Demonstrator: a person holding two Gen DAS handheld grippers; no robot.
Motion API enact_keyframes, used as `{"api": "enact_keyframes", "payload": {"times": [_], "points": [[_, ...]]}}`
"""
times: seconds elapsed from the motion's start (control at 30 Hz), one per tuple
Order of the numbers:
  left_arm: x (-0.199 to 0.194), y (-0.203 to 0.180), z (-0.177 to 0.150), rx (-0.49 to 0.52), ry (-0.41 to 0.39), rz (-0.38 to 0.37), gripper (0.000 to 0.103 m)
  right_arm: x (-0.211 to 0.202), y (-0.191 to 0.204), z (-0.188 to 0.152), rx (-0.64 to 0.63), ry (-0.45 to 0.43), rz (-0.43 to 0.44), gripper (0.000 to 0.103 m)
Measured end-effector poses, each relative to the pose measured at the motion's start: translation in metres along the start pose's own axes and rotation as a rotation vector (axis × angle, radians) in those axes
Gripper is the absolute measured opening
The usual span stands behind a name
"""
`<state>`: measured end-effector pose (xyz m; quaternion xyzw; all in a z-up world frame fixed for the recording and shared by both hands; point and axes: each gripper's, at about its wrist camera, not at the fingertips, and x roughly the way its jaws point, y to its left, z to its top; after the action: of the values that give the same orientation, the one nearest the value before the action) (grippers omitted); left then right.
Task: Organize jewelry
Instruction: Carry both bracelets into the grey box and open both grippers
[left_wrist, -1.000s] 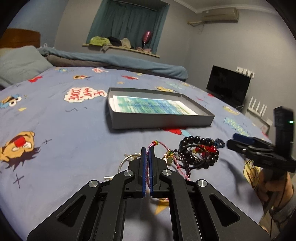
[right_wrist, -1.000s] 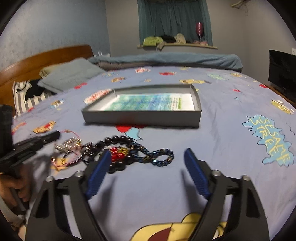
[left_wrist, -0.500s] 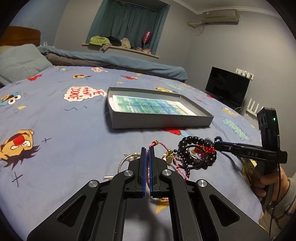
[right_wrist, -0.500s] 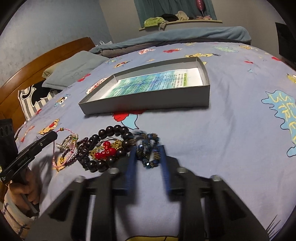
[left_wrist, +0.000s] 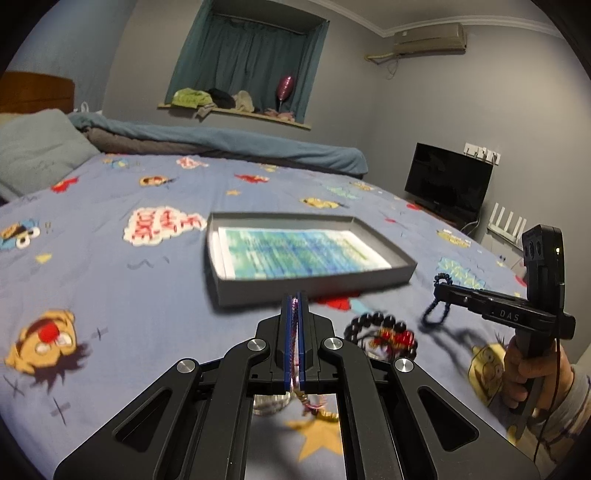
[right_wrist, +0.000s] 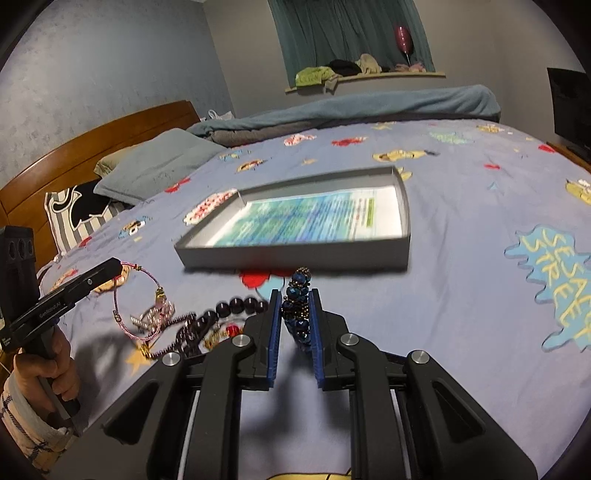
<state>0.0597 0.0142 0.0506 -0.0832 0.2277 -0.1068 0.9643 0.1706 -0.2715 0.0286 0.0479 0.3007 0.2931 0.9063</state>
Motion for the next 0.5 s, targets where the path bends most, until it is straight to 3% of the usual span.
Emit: {"api": "enact_keyframes", "payload": {"times": [0.3,0.5], "points": [[0.002,-0.009,0.05,0.044,-0.05,-0.025,0.003,-0.001,-0.002,0.041,-0.028,-0.047,0.008,0.014],[0.024,-0.01,0.076,0.046,-0.057,-0.018,0.003,0.019,-0.001,0.067,-0.05,-0.035,0.013,0.014]]}}
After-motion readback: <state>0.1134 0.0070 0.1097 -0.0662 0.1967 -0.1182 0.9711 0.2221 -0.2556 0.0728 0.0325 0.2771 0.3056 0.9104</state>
